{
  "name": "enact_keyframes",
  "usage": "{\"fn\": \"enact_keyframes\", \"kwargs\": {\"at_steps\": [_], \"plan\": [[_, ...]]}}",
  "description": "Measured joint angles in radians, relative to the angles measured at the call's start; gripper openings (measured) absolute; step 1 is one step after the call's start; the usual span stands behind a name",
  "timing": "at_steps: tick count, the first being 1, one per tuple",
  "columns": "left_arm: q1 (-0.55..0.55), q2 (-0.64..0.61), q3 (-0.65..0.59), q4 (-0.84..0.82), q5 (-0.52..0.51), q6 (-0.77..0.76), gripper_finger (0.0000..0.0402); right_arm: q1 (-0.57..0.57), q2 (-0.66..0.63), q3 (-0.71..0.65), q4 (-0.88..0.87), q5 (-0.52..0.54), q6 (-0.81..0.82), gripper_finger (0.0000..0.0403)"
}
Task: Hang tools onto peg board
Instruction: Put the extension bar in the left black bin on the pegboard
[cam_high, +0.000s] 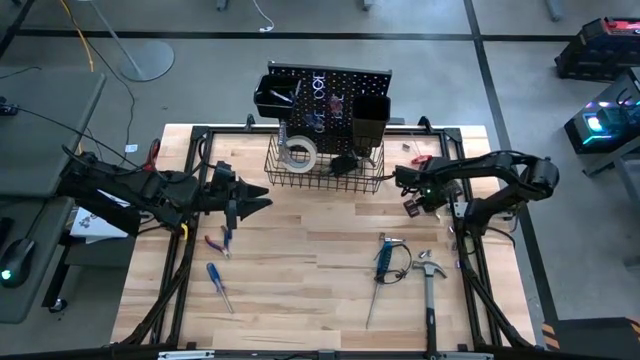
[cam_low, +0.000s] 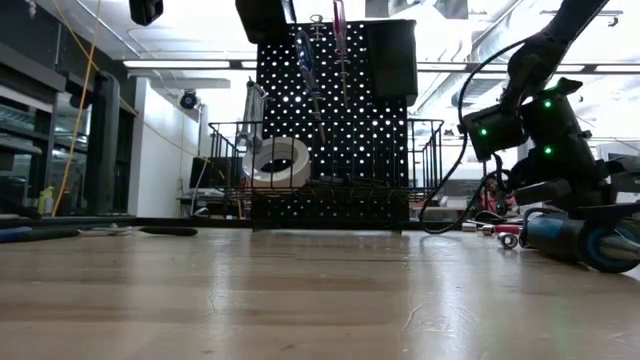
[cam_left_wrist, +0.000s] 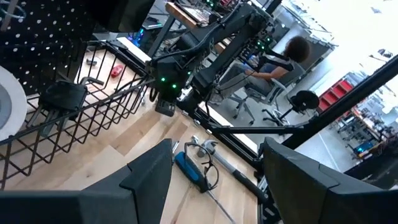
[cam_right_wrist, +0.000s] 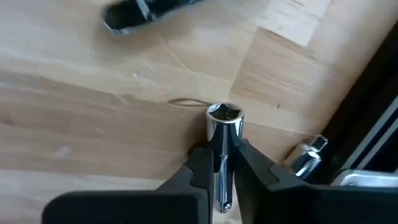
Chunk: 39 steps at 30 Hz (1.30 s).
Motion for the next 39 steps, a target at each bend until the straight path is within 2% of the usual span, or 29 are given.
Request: {"fn": "enact_keyframes", "kwargs": {"at_steps": [5,8,10,16,20,22,26,30,34,39], "plan": [[0.000,-0.018,0.000,-0.001,0.043,0.029,0.0232,0.103,-0.019,0.033,-0.012,-0.012,0.081,0.0016],[0.000,-0.044,0.000,-0.002,0.058,0.049,0.0232,0.178,-0.073,0.105,-0.059,-0.061,0.104,0.0014],[0.000,-0.067,0.000,0.001,0.059,0.066,0.0232,0.220,-0.117,0.165,-0.110,-0.054,0.134,0.0014],[0.000,-0.164,0.000,-0.001,0.054,0.099,0.0232,0.364,-0.245,0.454,-0.250,0.097,0.278,0.0012],[0.001,-0.213,0.000,-0.020,0.012,0.151,0.0232,0.455,-0.283,0.698,-0.121,0.247,0.273,0.0012],[0.001,-0.226,0.000,-0.022,-0.024,0.164,0.0232,0.498,-0.274,0.801,0.047,0.325,0.174,0.0012],[0.001,-0.236,0.000,-0.022,-0.043,0.164,0.0232,0.524,-0.194,0.963,0.431,0.407,-0.085,0.0012],[0.001,-0.222,0.000,-0.022,-0.043,0.156,0.0232,0.483,-0.031,1.140,0.673,0.385,-0.343,0.0012],[0.001,-0.191,0.000,-0.013,-0.042,0.153,0.0232,0.412,0.178,1.378,0.743,0.317,-0.495,0.0012],[0.001,-0.155,0.000,-0.008,-0.022,0.122,0.0232,0.326,0.423,1.685,0.724,0.273,-0.574,0.0012]]}}
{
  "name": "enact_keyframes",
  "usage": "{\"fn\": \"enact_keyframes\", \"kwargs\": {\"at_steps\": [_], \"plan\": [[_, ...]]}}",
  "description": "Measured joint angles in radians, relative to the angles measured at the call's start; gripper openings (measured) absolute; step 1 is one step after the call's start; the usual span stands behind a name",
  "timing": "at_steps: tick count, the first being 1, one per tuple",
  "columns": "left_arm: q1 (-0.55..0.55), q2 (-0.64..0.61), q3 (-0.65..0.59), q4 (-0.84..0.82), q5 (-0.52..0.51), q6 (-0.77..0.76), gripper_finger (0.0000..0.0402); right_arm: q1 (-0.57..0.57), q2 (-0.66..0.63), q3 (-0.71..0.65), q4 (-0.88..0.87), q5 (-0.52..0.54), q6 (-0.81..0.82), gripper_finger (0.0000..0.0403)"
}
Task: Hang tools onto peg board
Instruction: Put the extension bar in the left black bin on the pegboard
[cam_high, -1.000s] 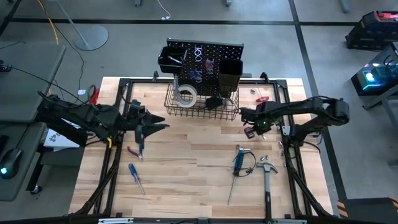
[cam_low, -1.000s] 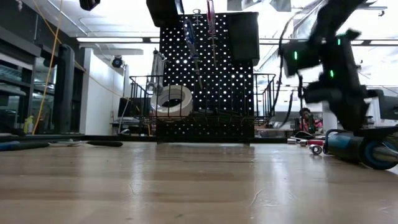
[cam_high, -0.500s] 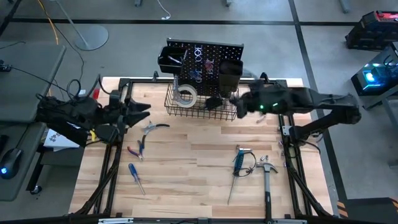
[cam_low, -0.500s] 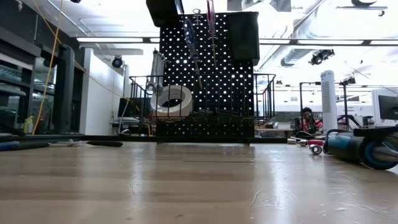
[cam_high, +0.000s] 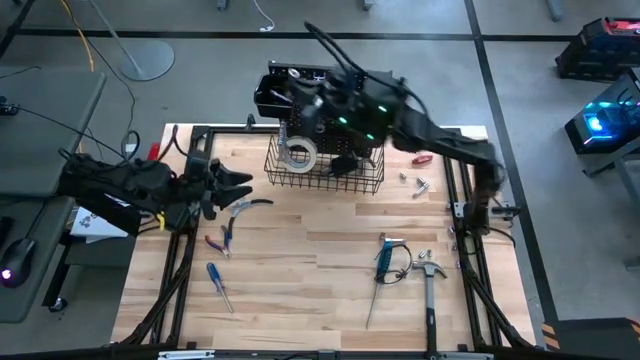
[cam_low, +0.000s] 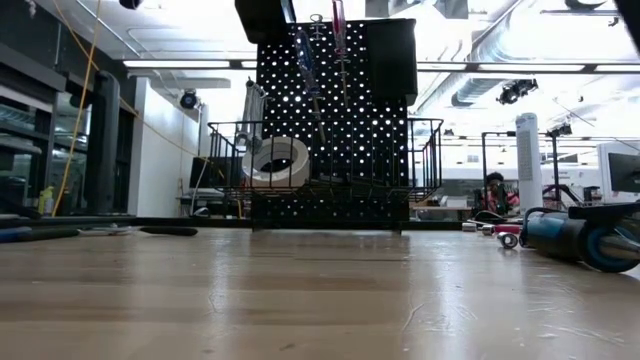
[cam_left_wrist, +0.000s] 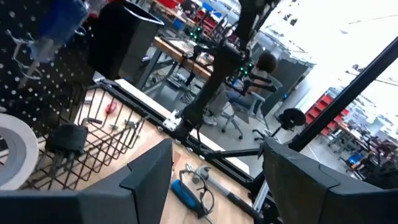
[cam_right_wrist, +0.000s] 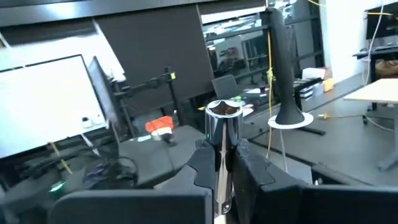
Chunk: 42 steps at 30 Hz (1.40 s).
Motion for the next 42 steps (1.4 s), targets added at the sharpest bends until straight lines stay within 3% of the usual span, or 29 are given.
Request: {"fn": "enact_keyframes", "kwargs": {"at_steps": [2,4,9,22,28,36,42], "plan": [[0.000,0.010,0.000,0.000,0.001,-0.016,0.0232,-0.030,0.069,0.083,-0.036,-0.024,0.003,0.0012],[0.000,0.018,0.000,0.002,0.001,-0.021,0.0232,-0.054,0.068,0.026,0.013,-0.035,0.040,0.0012],[-0.001,0.024,0.000,0.017,0.020,-0.019,0.0232,-0.095,0.067,-0.015,-0.063,-0.041,0.139,0.0021],[-0.001,0.024,0.000,0.018,0.023,0.016,0.0232,-0.091,0.062,-0.007,-0.111,-0.029,0.065,0.0199],[-0.001,0.025,0.000,0.005,0.023,0.016,0.0232,-0.078,-0.007,0.065,-0.267,-0.012,-0.087,0.0227],[-0.001,0.031,0.000,-0.038,0.023,0.010,0.0232,0.054,-0.162,0.045,-0.692,0.039,-0.014,0.0227],[-0.001,0.031,0.000,-0.066,0.023,0.008,0.0232,0.231,-0.160,-0.015,-1.196,0.112,0.384,0.0227]]}}
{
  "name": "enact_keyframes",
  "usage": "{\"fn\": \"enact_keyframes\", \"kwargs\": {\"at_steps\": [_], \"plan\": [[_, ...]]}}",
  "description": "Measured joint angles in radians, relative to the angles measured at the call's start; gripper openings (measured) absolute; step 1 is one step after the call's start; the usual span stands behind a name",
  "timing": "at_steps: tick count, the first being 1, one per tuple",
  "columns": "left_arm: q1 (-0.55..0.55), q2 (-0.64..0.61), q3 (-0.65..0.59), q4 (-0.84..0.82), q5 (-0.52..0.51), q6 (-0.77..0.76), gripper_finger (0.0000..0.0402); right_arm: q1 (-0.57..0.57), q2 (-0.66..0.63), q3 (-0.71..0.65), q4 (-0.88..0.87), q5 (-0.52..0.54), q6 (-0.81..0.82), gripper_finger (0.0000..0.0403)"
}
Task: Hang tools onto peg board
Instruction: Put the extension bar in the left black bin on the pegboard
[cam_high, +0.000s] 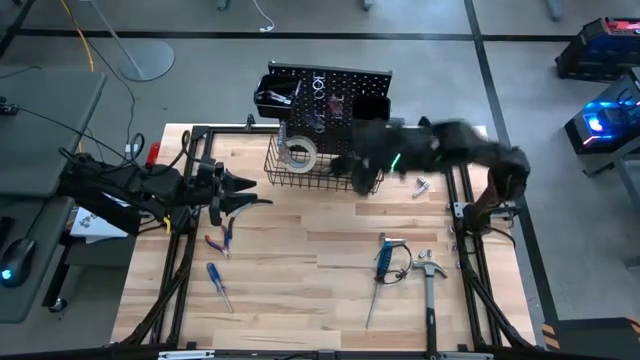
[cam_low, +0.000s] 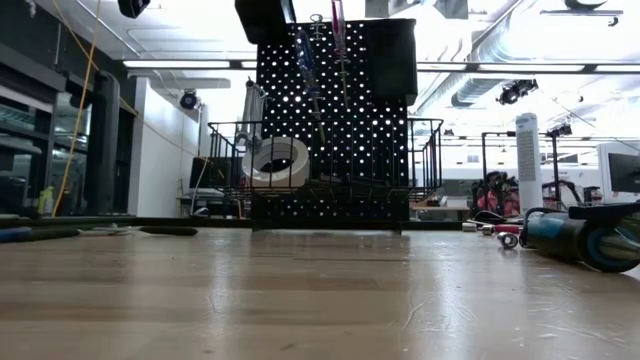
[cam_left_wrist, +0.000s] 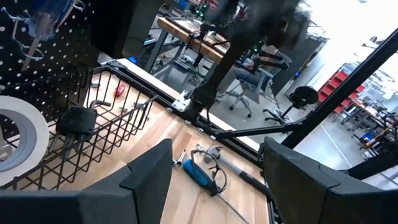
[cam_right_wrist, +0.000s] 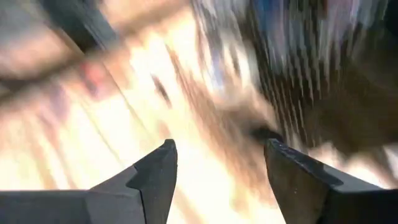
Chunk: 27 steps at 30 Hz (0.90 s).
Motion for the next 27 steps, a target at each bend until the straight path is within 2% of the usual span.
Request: {"fn": "enact_keyframes", "kwargs": {"at_steps": [2,3,8,11,16,19,24,27], "plan": [[0.000,0.000,0.000,0.000,0.000,-0.003,0.0232,0.058,0.005,-0.103,-0.147,0.008,0.203,0.0227],[0.000,0.000,0.000,0.001,0.000,-0.003,0.0232,0.081,-0.002,-0.176,-0.161,0.002,0.304,0.0227],[0.000,0.000,0.000,-0.001,0.000,-0.007,0.0232,0.145,-0.137,-0.670,-0.038,-0.211,0.699,0.0227],[0.000,0.000,0.000,-0.004,0.001,-0.034,0.0232,0.140,-0.230,-0.936,0.032,-0.233,0.913,0.0227],[0.000,0.000,0.000,-0.008,0.003,-0.066,0.0232,0.034,-0.401,-1.263,0.133,-0.203,1.243,0.0226],[0.000,0.000,0.000,-0.008,0.003,-0.094,0.0232,-0.057,-0.485,-1.415,0.226,-0.164,1.418,0.0226],[0.000,0.000,0.000,-0.009,0.000,-0.098,0.0232,-0.223,-0.541,-1.596,0.471,-0.084,1.550,0.0218],[0.000,0.000,0.000,-0.010,-0.009,-0.098,0.0232,-0.323,-0.530,-1.657,0.562,-0.065,1.562,0.0201]]}}
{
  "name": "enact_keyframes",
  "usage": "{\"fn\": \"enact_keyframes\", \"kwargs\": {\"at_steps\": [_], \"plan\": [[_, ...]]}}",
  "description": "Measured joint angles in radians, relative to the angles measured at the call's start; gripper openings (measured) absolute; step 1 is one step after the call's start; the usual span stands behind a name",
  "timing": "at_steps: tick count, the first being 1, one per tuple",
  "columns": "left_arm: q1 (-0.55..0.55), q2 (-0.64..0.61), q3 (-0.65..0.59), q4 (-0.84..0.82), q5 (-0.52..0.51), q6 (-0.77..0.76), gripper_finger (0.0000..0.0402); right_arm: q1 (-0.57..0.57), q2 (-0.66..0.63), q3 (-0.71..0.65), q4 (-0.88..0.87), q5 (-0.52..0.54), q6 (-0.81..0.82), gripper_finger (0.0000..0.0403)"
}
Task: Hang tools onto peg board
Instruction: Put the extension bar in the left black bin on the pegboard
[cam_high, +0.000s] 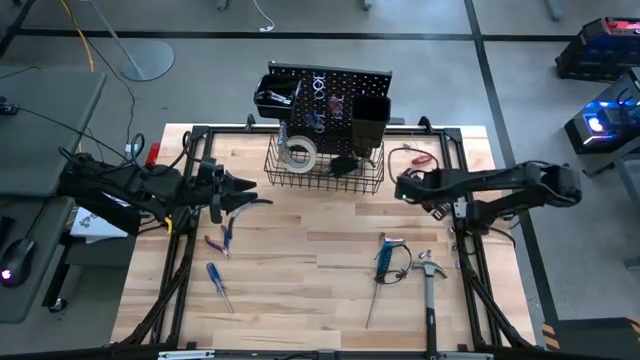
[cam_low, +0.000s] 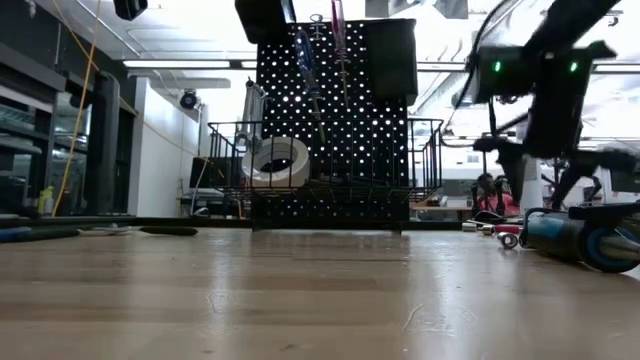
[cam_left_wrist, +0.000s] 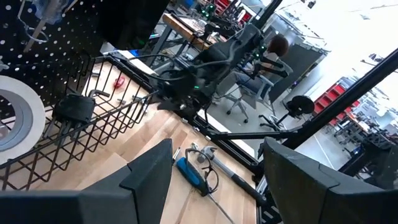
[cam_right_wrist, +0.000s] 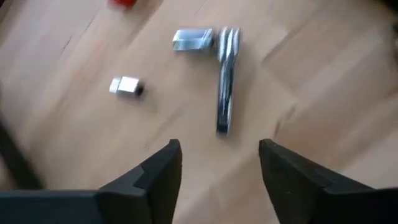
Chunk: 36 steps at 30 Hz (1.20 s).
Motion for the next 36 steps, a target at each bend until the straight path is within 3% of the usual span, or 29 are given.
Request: {"fn": "enact_keyframes", "kwargs": {"at_steps": [4,9,15,21,23,25,27,32,36], "plan": [[0.000,0.000,0.000,-0.005,-0.002,-0.006,0.0232,-0.122,0.015,-0.033,0.027,0.001,-0.063,0.0175],[0.000,0.000,0.000,-0.010,-0.002,-0.009,0.0232,-0.252,0.059,-0.033,0.033,-0.021,-0.270,0.0155],[0.000,0.000,0.000,-0.014,-0.001,-0.009,0.0232,-0.294,0.173,-0.032,0.110,-0.119,-0.350,0.0154],[0.000,0.000,0.000,-0.016,0.000,-0.010,0.0232,-0.262,0.266,-0.019,0.118,-0.108,-0.354,0.0148],[0.000,0.000,0.000,-0.015,0.002,-0.017,0.0232,-0.228,0.271,-0.018,0.104,-0.089,-0.375,0.0122],[0.000,0.000,0.000,-0.016,0.003,-0.017,0.0232,-0.196,0.257,-0.021,0.070,-0.097,-0.416,0.0066],[0.000,0.000,0.000,-0.016,0.003,-0.003,0.0232,-0.160,0.227,-0.026,0.039,-0.134,-0.502,0.0023],[0.000,-0.004,0.000,-0.011,-0.002,0.028,0.0232,-0.057,0.101,-0.017,-0.049,-0.188,-0.575,0.0013],[0.000,-0.004,0.000,-0.012,-0.002,0.040,0.0232,0.041,-0.029,0.062,-0.153,-0.049,-0.513,0.0011]]}}
